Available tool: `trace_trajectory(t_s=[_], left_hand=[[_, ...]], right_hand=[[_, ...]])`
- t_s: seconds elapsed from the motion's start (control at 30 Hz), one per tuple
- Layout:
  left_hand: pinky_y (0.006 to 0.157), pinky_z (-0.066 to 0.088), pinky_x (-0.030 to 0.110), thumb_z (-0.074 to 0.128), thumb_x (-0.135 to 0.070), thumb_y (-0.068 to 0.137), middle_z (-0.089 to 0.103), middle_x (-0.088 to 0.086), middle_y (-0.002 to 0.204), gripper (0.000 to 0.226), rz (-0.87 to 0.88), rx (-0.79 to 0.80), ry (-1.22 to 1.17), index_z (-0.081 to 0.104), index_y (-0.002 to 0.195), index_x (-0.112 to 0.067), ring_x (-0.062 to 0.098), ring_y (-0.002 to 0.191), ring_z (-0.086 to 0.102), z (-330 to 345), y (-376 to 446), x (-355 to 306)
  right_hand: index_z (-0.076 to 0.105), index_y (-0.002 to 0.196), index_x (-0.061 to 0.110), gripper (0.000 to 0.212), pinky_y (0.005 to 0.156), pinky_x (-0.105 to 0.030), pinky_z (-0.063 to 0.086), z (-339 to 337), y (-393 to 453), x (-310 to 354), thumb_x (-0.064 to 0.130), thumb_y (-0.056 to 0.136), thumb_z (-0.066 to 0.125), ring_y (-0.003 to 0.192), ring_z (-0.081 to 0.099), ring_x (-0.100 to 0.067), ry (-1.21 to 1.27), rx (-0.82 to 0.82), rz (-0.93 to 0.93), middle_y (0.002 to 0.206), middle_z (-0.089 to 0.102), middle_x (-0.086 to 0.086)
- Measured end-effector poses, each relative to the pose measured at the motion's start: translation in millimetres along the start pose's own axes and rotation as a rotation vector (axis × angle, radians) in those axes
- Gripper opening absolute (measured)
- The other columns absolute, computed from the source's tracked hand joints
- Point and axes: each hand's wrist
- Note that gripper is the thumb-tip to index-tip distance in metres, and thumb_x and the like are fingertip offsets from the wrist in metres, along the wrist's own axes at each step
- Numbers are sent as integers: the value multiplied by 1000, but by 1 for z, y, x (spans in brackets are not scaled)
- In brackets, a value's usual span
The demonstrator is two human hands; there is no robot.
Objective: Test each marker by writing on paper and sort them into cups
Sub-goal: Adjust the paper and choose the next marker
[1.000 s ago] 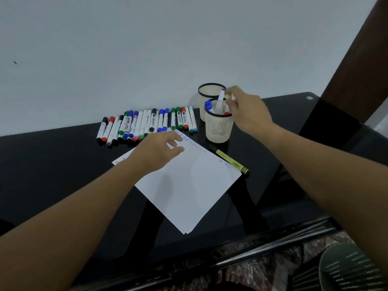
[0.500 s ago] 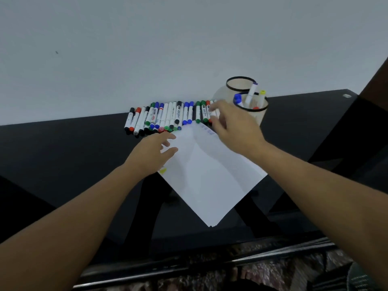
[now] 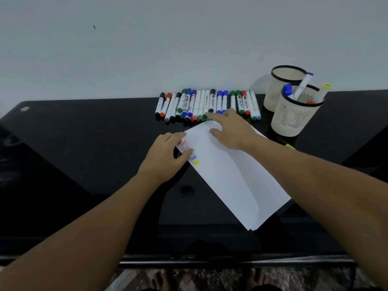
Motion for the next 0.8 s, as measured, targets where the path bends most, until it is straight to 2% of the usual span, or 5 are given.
trace_trajectory(t_s=[0.17,0.33,0.5,0.67,0.8], left_hand=[[90,42,26,64,-44,95,57,-5,112,54,8,-18,-12,55,142,-18,13,104,48,2,1,0],[92,43,27,65,-42,95,57,-5,112,54,12,-34,-31,56,141,-16,13,104,48,4,1,0],[92,42,26,64,-42,96,57,-5,115,53,16,-40,-28,55,141,-17,12,106,48,4,1,1],[93,40,24,64,-43,96,57,-5,117,52,23,-43,-20,56,141,-17,12,107,48,4,2,2],[92,39,23,64,-43,96,57,-5,117,53,23,-43,-15,56,142,-17,12,107,48,5,2,3]], right_hand=[[31,159,42,57,100,-47,49,9,15,8,37,106,49,127,42,-30,-43,-54,-8,140,39,-9],[44,153,38,47,90,-45,51,15,22,15,35,106,50,120,47,-30,-89,-89,-44,133,46,-9],[53,145,29,40,81,-41,53,13,29,14,33,106,52,109,53,-30,-65,-282,-26,122,50,-11],[44,152,32,45,95,-46,47,5,43,2,37,107,43,125,46,-40,-145,-93,121,138,47,-17],[62,134,24,32,80,-41,53,5,41,5,31,106,48,109,59,-36,-113,-221,92,121,61,-12]])
Point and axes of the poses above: each hand's wrist, its own y-axis towards the middle knuckle, its own z-axis out of the palm, x = y × z
